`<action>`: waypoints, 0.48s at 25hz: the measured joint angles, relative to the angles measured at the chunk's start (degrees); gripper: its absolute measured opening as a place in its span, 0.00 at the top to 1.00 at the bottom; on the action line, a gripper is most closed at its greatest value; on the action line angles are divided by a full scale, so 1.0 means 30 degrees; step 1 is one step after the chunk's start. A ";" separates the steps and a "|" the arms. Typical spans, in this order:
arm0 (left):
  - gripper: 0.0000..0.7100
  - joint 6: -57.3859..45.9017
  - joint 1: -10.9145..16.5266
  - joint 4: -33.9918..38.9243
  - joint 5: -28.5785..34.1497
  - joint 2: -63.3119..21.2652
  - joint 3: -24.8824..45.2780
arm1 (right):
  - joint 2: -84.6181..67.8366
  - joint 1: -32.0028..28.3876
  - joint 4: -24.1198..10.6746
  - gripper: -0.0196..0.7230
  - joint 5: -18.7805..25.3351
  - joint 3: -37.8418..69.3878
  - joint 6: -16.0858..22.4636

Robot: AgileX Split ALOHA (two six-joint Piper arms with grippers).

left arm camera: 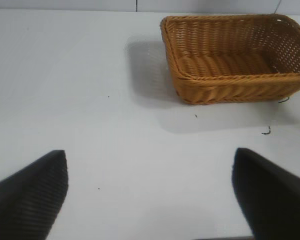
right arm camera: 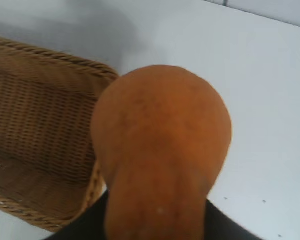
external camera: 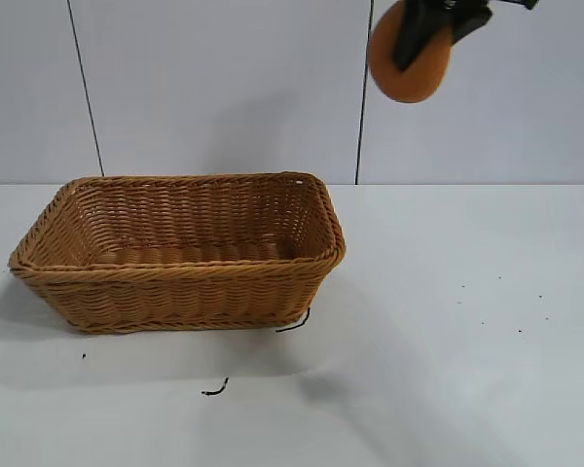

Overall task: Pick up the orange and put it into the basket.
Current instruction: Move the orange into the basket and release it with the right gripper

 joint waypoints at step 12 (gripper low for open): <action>0.10 0.0000 0.0000 0.0000 0.0000 0.0000 0.0000 | 0.5428 0.2371 -0.0171 0.78 -0.3614 0.0000 0.0762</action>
